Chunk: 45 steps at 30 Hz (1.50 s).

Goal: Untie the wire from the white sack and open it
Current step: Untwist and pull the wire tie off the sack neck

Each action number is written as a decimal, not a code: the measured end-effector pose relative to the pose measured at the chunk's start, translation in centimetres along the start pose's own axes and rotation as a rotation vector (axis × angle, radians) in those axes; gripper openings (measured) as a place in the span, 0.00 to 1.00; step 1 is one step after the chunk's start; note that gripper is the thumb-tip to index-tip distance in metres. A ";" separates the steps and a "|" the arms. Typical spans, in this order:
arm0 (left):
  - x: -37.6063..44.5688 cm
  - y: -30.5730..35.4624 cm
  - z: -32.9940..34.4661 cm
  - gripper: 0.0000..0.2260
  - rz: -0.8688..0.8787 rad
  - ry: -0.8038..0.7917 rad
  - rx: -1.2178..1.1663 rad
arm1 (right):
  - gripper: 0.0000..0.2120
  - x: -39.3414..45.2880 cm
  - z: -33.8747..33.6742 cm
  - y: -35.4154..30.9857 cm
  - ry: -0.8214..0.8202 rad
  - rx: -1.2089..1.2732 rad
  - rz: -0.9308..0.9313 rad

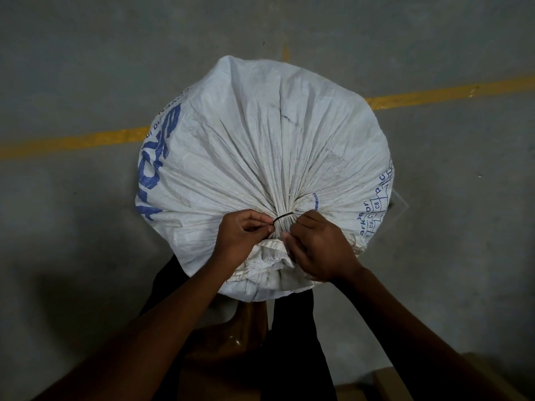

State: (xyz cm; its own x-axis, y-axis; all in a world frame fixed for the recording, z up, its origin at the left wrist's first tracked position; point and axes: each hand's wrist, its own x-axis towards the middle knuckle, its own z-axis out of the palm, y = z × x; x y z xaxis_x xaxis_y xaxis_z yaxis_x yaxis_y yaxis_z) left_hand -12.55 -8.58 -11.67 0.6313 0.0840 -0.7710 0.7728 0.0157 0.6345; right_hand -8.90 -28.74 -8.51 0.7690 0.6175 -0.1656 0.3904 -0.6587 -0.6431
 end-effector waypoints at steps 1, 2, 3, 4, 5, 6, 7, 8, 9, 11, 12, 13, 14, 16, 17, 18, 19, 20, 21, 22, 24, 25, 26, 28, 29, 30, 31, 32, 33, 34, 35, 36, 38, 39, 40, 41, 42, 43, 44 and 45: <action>-0.2 -0.1 0.0 0.07 -0.001 0.011 -0.035 | 0.11 0.2 0.0 -0.3 0.004 -0.017 0.048; -0.4 -0.2 0.0 0.08 0.002 0.023 -0.068 | 0.07 0.5 -0.1 -0.6 0.012 -0.020 0.111; -0.7 -0.3 0.1 0.08 0.007 0.033 -0.100 | 0.04 0.7 -0.1 -0.8 0.019 -0.015 0.176; -1.0 -0.4 0.2 0.08 0.014 0.044 -0.131 | 0.04 0.9 -0.1 -1.0 0.024 -0.010 0.225; -1.2 -0.6 0.3 0.09 0.019 0.056 -0.158 | 0.08 1.1 -0.1 -1.0 0.022 -0.008 0.244; -1.4 -0.7 0.5 0.09 0.019 0.067 -0.181 | 0.11 1.2 -0.1 -0.9 0.004 -0.009 0.238; -1.6 -0.8 0.7 0.09 0.016 0.080 -0.200 | 0.14 1.4 -0.2 -0.7 -0.025 -0.010 0.218; -1.7 -0.8 0.9 0.09 0.013 0.093 -0.217 | 0.16 1.5 -0.2 -0.4 -0.057 -0.005 0.198; -1.8 -0.8 1.1 0.10 0.008 0.107 -0.233 | 0.17 1.7 -0.3 -0.1 -0.084 0.010 0.185; -1.9 -0.7 1.5 0.10 0.008 0.124 -0.249 | 0.16 2.2 -0.5 0.6 -0.106 0.052 0.186; -1.8 -0.6 1.7 0.10 0.012 0.127 -0.246 | 0.14 2.5 -0.6 0.9 -0.110 0.058 0.181; -1.8 -0.5 1.8 0.11 0.017 0.127 -0.241 | 0.13 2.7 -0.7 1.1 -0.119 0.050 0.171; -1.7 -0.5 2.0 0.11 0.023 0.132 -0.232 | 0.11 2.9 -0.7 1.3 -0.133 0.039 0.158; -1.4 -0.7 2.2 0.10 0.041 0.158 -0.195 | 0.08 3.3 -0.5 1.3 -0.155 0.018 0.148; -1.2 -0.7 2.4 0.09 0.052 0.175 -0.170 | 0.08 3.3 -0.4 1.3 -0.149 0.008 0.145; -1.0 -0.9 2.5 0.08 0.063 0.190 -0.145 | 0.10 3.4 -0.3 1.2 -0.138 0.000 0.140; -0.9 -1.0 2.6 0.08 0.073 0.200 -0.122 | 0.12 3.4 -0.2 1.2 -0.129 -0.004 0.135; -0.8 -1.0 2.6 0.07 0.079 0.204 -0.103 | 0.13 3.3 -0.1 1.3 -0.122 0.003 0.132; -0.7 -1.0 2.5 0.07 0.085 0.204 -0.088 | 0.13 3.2 0.0 1.4 -0.110 0.023 0.135; -0.7 -1.1 2.4 0.06 0.093 0.201 -0.075 | 0.12 3.0 0.1 1.5 -0.084 0.052 0.144; -0.6 -1.1 2.2 0.05 0.109 0.192 -0.050 | 0.08 2.7 0.4 1.7 0.005 0.127 0.198; -0.7 -1.0 2.1 0.05 0.115 0.189 -0.043 | 0.05 2.5 0.5 1.7 0.056 0.175 0.241; -0.7 -1.0 2.0 0.05 0.120 0.186 -0.040 | 0.05 2.4 0.5 1.7 0.100 0.226 0.295; -0.7 -0.8 2.0 0.05 0.131 0.186 -0.038 | 0.06 2.1 0.7 1.6 0.157 0.340 0.423; -0.7 -0.7 2.0 0.05 0.138 0.187 -0.036 | 0.07 1.9 0.8 1.5 0.180 0.399 0.484; -0.7 -0.6 2.0 0.05 0.143 0.188 -0.034 | 0.08 1.7 0.9 1.5 0.201 0.450 0.535; -0.7 -0.5 2.1 0.05 0.148 0.189 -0.031 | 0.08 1.6 1.0 1.5 0.221 0.486 0.572; -0.7 -0.5 2.1 0.05 0.153 0.190 -0.028 | 0.09 1.5 1.0 1.4 0.243 0.501 0.596; -0.7 -0.4 2.1 0.04 0.157 0.191 -0.023 | 0.09 1.4 1.0 1.4 0.271 0.491 0.617; -0.7 -0.4 2.1 0.04 0.161 0.193 -0.018 | 0.09 1.4 0.9 1.2 0.305 0.477 0.636; -0.7 -0.3 2.1 0.05 0.165 0.197 -0.016 | 0.09 1.5 0.9 1.1 0.344 0.484 0.665; -0.7 -0.2 2.1 0.05 0.170 0.198 -0.014 | 0.09 1.5 0.9 1.0 0.390 0.523 0.704; -0.6 0.0 2.2 0.05 0.174 0.198 -0.016 | 0.07 1.3 1.2 1.0 0.477 0.633 0.790; -0.6 0.1 2.2 0.05 0.174 0.196 -0.019 | 0.06 1.2 1.4 1.0 0.517 0.675 0.822; -0.6 0.2 2.3 0.05 0.174 0.193 -0.021 | 0.06 1.0 1.6 1.1 0.555 0.705 0.846; -0.5 0.2 2.3 0.05 0.176 0.191 -0.020 | 0.06 0.8 1.8 1.2 0.592 0.737 0.866; -0.5 0.2 2.3 0.05 0.179 0.190 -0.019 | 0.07 0.8 1.9 1.1 0.624 0.760 0.883; -0.4 0.2 2.2 0.05 0.180 0.189 -0.017 | 0.08 0.7 2.1 1.1 0.650 0.774 0.898; -0.4 0.2 2.2 0.05 0.180 0.188 -0.014 | 0.10 0.7 2.2 1.0 0.669 0.784 0.910; -0.3 0.2 2.2 0.05 0.181 0.187 -0.010 | 0.11 0.8 2.3 0.9 0.682 0.793 0.929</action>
State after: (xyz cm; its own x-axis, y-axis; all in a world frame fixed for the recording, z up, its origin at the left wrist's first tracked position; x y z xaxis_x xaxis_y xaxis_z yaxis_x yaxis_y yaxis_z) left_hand -12.42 -10.75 -11.38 0.7352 0.2693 -0.6221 0.6474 -0.0067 0.7621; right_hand -9.11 -27.91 -10.96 0.7666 -0.3839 -0.5148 -0.6018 -0.1496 -0.7845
